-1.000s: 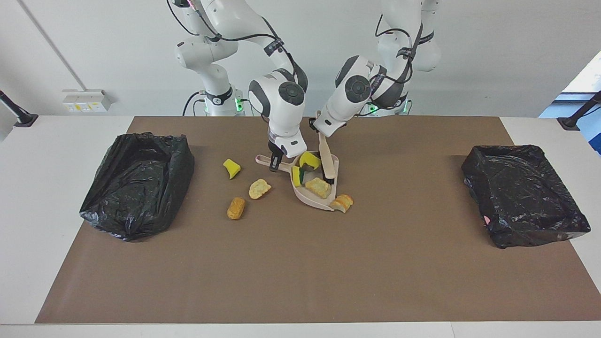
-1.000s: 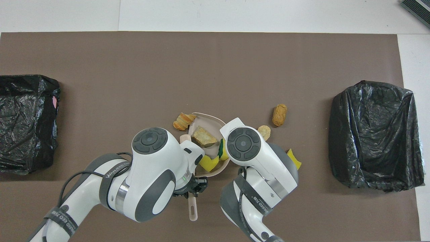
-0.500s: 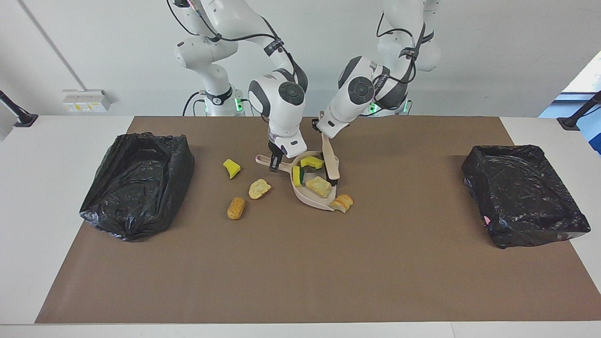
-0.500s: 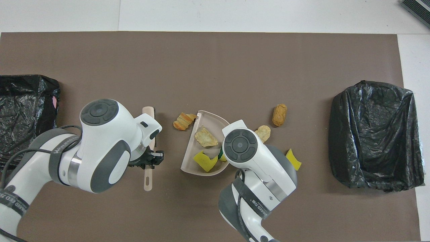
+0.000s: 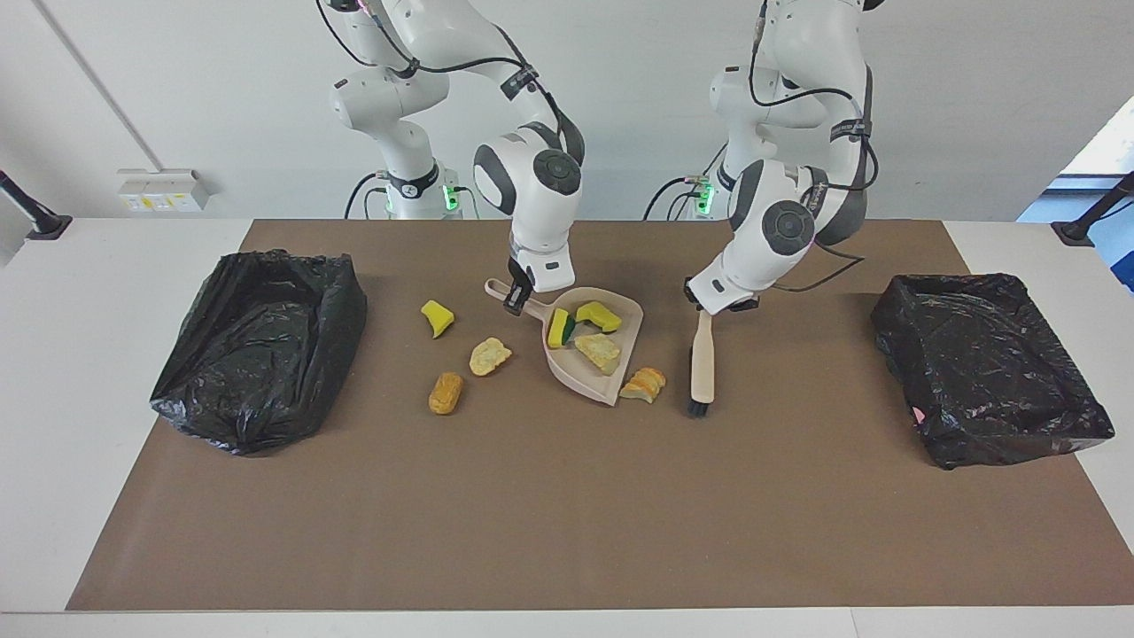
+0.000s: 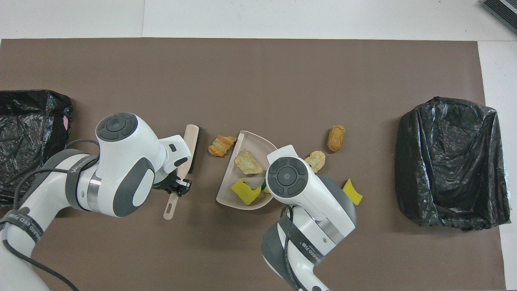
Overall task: Sweep and dump trash in bin
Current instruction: 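Draw the brush back with the left gripper, then sweep the remaining nearby scraps into the dustpan with the left gripper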
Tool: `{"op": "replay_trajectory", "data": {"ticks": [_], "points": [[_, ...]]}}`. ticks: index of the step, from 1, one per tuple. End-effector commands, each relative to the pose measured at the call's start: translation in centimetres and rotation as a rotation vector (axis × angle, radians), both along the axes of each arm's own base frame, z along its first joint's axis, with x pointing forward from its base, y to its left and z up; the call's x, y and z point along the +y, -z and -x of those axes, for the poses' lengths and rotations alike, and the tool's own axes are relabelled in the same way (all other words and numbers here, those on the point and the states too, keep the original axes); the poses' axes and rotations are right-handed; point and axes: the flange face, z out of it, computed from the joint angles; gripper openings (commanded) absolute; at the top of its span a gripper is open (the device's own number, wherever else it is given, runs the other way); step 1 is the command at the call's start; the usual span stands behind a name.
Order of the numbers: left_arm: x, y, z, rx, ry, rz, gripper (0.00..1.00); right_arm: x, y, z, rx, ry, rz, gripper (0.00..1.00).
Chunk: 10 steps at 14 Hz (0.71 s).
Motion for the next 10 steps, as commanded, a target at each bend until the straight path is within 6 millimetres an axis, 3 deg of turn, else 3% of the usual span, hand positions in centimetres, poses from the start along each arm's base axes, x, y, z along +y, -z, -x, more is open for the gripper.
{"op": "replay_trajectory", "data": {"ticks": [1,4,6,10], "points": [[-5.1,-1.4,3.6,0.026,0.128,-0.014,0.0,-0.2,-0.3,0.5,-0.009,0.033,0.005,0.0],[-9.7,-2.0,8.5,0.061,0.164,-0.004,0.0,-0.2,-0.3,0.5,-0.009,0.033,0.005,0.0],[-11.4,-2.3,9.6,0.056,0.165,0.008,0.0,-0.2,-0.3,0.5,-0.009,0.033,0.005,0.0],[-11.5,-3.2,9.8,0.057,0.154,0.018,0.0,-0.2,-0.3,0.5,-0.009,0.033,0.005,0.0]]}}
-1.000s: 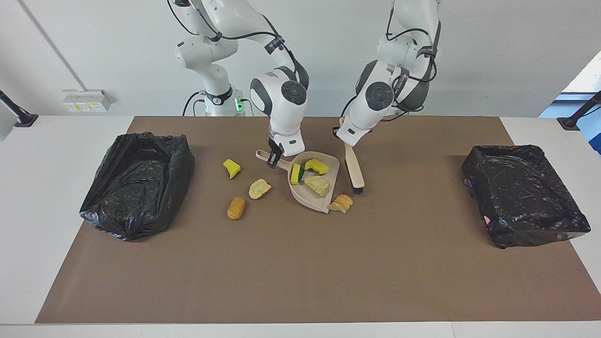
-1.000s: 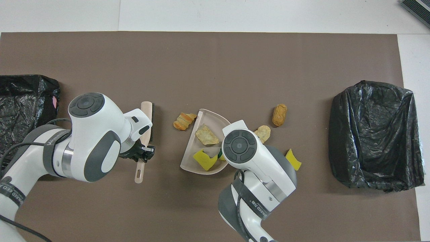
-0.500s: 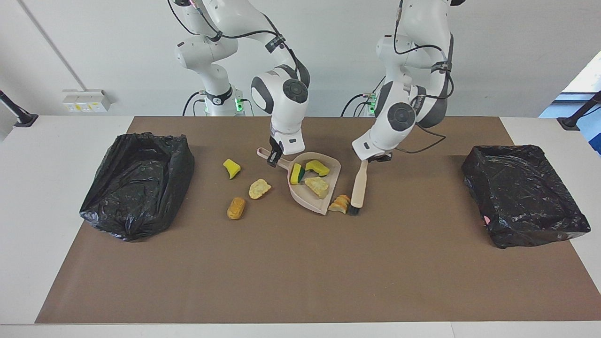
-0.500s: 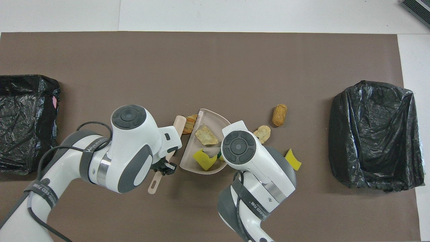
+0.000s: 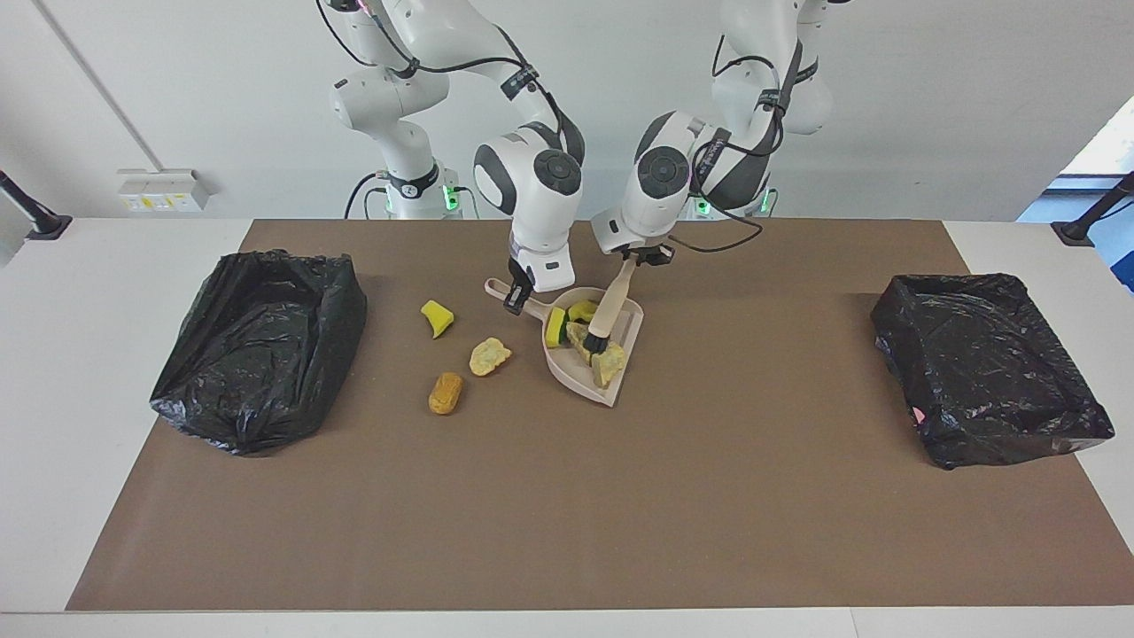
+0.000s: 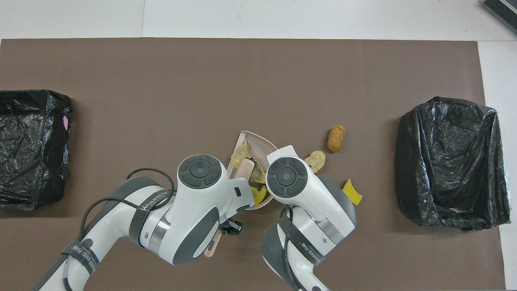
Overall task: Sweep and dump trash in bin
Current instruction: 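Sweep the remaining nearby scraps into the dustpan with the left gripper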
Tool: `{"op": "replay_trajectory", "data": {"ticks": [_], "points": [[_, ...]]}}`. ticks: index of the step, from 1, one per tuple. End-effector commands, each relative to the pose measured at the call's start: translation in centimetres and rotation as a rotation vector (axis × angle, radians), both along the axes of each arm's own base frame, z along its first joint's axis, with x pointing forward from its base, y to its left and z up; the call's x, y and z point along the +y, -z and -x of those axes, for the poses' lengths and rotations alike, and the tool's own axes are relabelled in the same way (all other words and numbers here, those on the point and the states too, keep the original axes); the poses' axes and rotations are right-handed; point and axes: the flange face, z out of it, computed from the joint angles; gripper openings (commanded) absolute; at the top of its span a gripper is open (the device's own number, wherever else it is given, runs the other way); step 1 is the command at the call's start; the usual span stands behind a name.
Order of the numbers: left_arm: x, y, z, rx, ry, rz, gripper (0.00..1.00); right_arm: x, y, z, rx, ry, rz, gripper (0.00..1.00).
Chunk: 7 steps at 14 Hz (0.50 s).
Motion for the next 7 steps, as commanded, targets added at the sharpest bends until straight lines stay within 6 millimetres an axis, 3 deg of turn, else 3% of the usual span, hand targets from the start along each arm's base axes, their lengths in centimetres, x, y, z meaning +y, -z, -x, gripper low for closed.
{"op": "replay_trajectory", "data": {"ticks": [1,5,7], "points": [[0.6,-1.7,0.6,-0.007,-0.008,0.017,0.0,-0.2,-0.4,0.4,-0.011,0.03,0.003,0.0],[2.9,-6.1,0.9,-0.018,-0.049,0.025,0.0,-0.2,-0.4,0.4,-0.01,0.035,0.005,0.0],[5.6,-7.7,1.0,0.024,-0.157,-0.033,0.0,-0.5,-1.0,0.3,-0.021,0.044,-0.001,0.0]]}}
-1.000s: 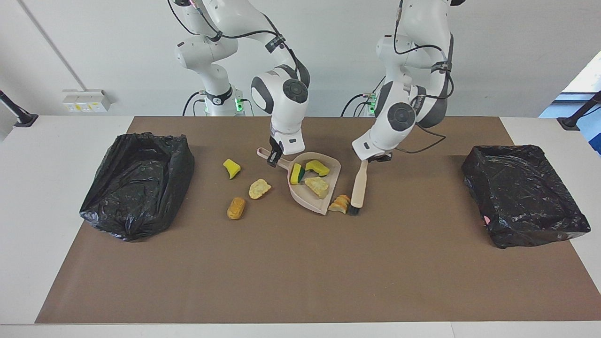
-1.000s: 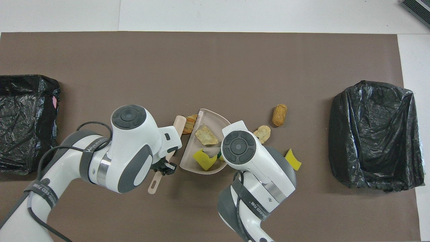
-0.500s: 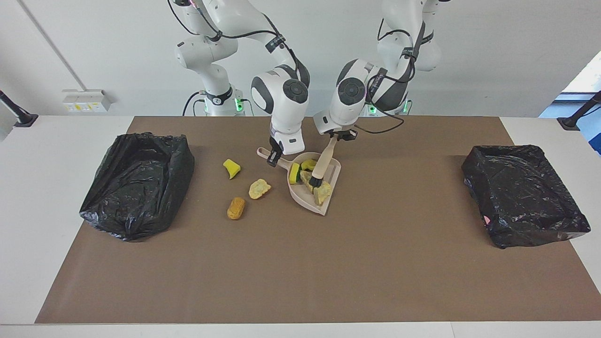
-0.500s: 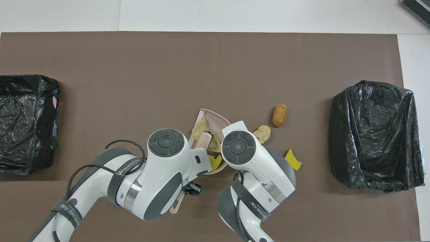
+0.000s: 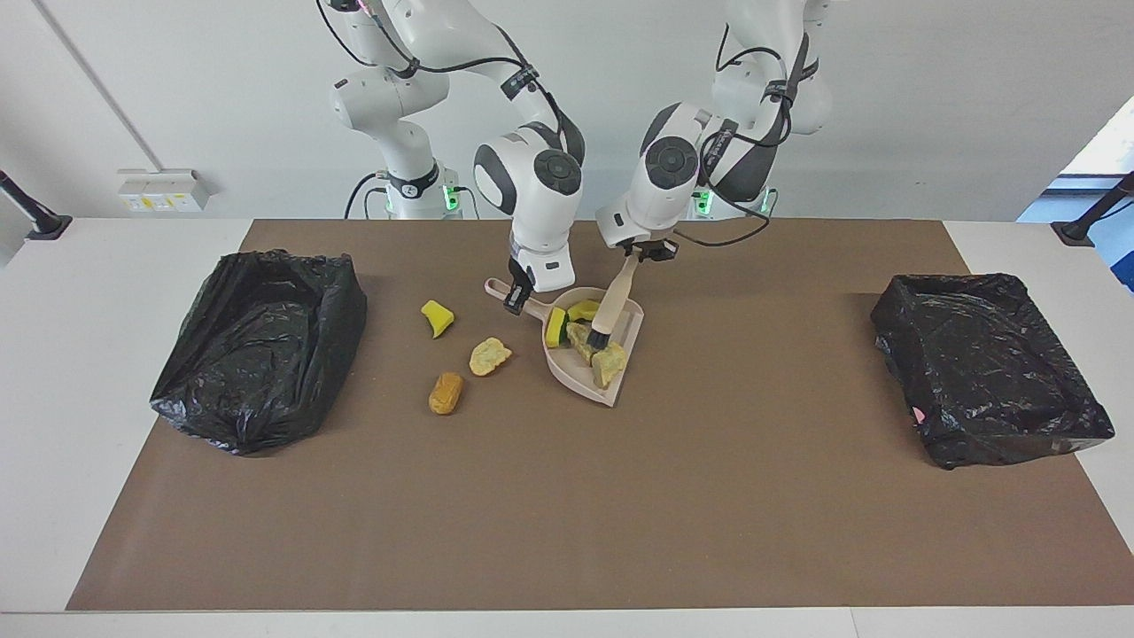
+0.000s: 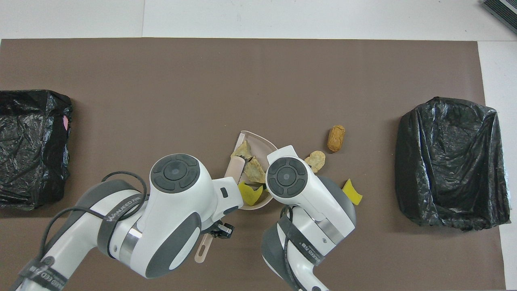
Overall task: Sweep and dump trash in bin
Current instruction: 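Sweep the remaining nearby scraps into the dustpan with the left gripper, then carry the dustpan to the right bin while the left gripper sets the brush down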
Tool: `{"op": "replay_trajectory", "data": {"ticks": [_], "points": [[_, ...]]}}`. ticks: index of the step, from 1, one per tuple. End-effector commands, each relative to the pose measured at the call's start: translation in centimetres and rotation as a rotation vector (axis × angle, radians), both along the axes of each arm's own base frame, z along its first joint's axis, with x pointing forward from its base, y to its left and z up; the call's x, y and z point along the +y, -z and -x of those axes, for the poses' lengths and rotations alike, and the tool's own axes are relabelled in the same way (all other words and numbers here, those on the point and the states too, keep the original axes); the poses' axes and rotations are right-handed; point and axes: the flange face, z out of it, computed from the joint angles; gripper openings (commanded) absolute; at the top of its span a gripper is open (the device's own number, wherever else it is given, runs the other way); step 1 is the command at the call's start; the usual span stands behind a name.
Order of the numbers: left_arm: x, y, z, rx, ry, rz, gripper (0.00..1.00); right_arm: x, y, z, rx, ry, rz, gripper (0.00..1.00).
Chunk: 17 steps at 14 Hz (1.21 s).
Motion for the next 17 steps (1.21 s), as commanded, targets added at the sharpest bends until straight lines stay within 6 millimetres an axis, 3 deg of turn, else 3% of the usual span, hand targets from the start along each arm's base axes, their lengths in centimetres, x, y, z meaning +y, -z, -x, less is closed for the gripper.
{"op": "replay_trajectory", "data": {"ticks": [1,5,9,11,13,14,17], "points": [[3.2,-2.2,1.2,0.054,-0.085,-0.046,0.0,-0.8,-1.7,0.1,-0.028,0.044,-0.006,0.0],[4.0,-1.4,4.5,0.067,-0.199,-0.126,0.0,-4.6,-5.3,-1.0,-0.035,0.083,-0.006,0.0],[2.7,0.4,11.1,-0.014,-0.338,-0.19,0.0,-11.7,-11.7,-4.3,-0.022,0.14,-0.036,0.0],[0.7,1.8,14.3,-0.062,-0.35,-0.183,0.0,-17.7,-15.7,-6.4,-0.039,0.188,-0.063,0.0],[-1.8,2.6,16.8,-0.083,-0.368,-0.144,0.0,-24.1,-19.1,-7.0,-0.047,0.261,-0.065,0.0],[-2.8,2.9,17.7,-0.08,-0.39,-0.129,0.0,-27.3,-20.1,-6.9,-0.041,0.308,-0.063,0.0],[-4.3,5.2,19.6,0.023,-0.412,-0.137,0.0,-38.5,-20.2,-5.5,0.0,0.459,-0.058,0.0]]}}
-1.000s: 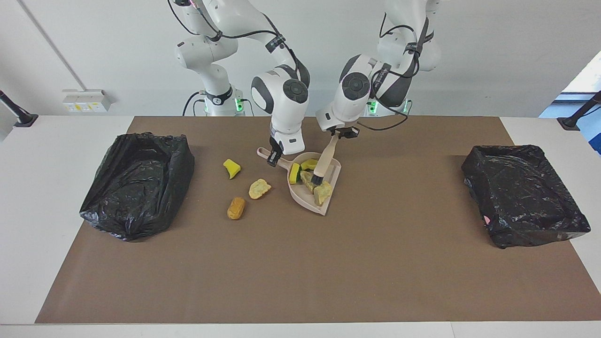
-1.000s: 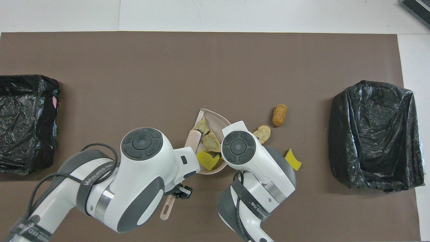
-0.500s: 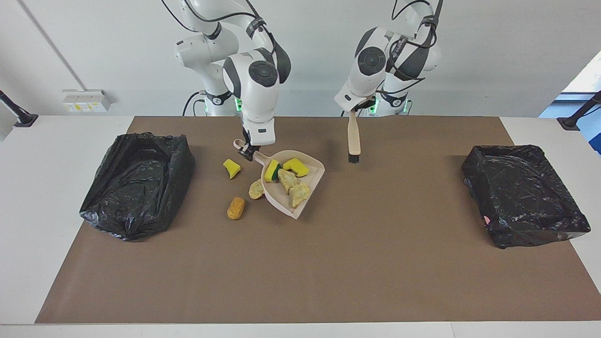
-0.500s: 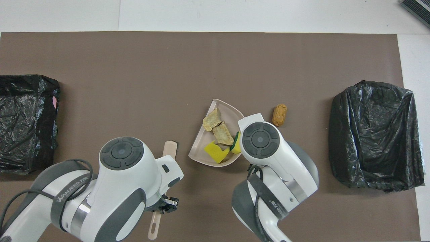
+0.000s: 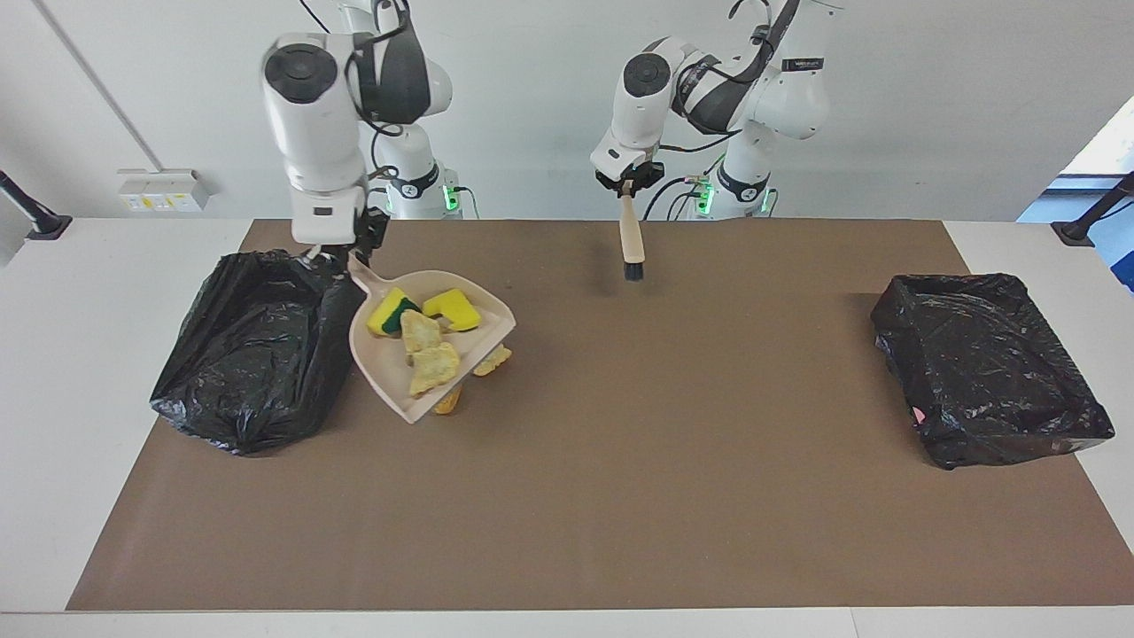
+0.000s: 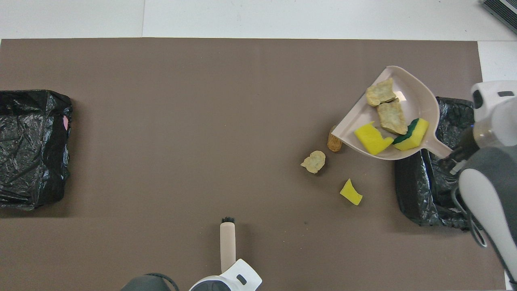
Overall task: Sweep and dump trash in bin
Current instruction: 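Carry the dustpan to the right bin while the left gripper sets the brush down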
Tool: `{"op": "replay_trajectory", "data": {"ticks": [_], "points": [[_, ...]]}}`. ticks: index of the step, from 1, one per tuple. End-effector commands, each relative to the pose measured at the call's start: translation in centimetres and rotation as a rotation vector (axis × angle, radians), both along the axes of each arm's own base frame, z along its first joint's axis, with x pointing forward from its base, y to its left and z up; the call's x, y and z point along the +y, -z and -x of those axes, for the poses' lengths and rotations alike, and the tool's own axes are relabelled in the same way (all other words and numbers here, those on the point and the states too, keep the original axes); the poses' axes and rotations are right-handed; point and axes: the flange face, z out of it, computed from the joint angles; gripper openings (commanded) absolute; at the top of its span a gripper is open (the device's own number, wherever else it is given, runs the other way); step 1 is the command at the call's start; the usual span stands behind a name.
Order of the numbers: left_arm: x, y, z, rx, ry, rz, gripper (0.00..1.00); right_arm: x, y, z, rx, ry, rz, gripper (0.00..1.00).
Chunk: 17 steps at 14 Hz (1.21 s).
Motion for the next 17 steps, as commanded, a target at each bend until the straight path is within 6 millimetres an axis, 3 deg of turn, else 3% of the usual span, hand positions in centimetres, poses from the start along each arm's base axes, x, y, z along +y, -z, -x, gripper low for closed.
{"op": "replay_trajectory", "data": {"ticks": [1,3,6,12,14,17], "points": [[-0.6,2.0,0.8,0.06,-0.058,0.016,0.0,-9.1,-0.1,1.8,0.025,0.052,-0.044,0.0],[-0.6,2.3,0.9,0.069,-0.055,0.02,0.0,-14.3,-0.1,4.1,0.027,0.091,-0.042,0.0],[-0.7,3.0,0.8,0.078,-0.011,0.028,0.0,-18.0,0.2,8.1,0.058,0.149,-0.01,0.0],[-0.8,4.2,-0.1,0.115,0.004,0.075,0.0,-20.3,-0.3,10.5,0.176,0.19,0.197,0.0],[-0.7,4.2,0.0,0.118,0.011,0.075,0.22,-20.7,1.2,10.3,0.205,0.219,0.222,0.0],[-0.7,4.3,0.0,0.118,0.01,0.075,0.25,-21.0,1.9,9.2,0.195,0.242,0.298,0.0]]}}
